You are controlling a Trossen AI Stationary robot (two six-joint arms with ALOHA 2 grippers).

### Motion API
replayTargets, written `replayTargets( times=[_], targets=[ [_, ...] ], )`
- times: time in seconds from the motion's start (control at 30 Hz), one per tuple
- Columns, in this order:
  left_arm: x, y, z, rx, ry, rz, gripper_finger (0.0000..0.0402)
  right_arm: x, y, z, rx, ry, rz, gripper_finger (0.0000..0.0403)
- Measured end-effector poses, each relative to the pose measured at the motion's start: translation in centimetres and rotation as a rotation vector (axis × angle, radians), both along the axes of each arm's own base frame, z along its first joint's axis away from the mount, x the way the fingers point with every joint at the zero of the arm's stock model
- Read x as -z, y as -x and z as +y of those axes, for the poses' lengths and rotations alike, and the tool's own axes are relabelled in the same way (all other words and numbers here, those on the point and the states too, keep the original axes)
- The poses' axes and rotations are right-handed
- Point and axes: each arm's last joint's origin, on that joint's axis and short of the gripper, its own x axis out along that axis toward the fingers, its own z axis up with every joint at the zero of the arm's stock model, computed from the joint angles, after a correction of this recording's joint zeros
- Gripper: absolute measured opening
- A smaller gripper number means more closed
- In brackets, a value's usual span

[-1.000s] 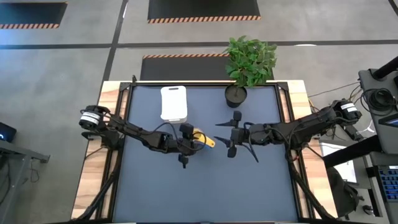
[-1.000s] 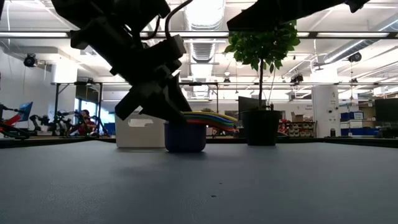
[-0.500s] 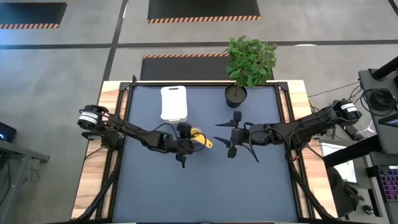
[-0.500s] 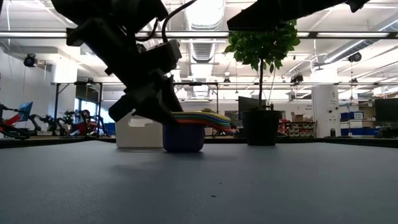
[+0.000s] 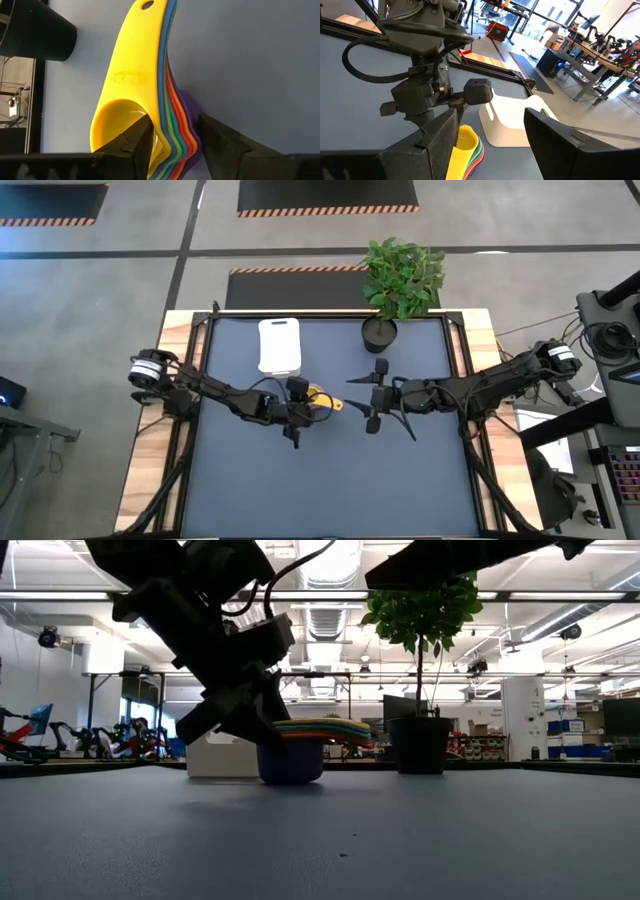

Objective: Nest measuring cups in basket
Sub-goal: Put the nested measuring cups into the white bin

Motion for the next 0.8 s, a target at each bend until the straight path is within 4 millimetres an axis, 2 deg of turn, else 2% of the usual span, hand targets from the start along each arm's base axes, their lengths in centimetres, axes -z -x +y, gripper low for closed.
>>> replayTargets(
  times=[0.17,0.5,0.8],
  targets=[
    [-0.4,0.0,0.0,-0.008,0.01,-0.01,0.0124,0.0,0.0,0.0,0.0,0.0,0.0,0.0221],
    [-1.3,-0.4,0.0,-0.01,0.007,-0.013,0.0132,0.1,0.0,0.0,0.0,-0.001,0.005,0.0221],
    [-0.4,-0.3,0.5,-0.068,0.032,0.021,0.0132,0.1,0.0,0.0,0.001,-0.007,0.008,0.0221]
  ],
)
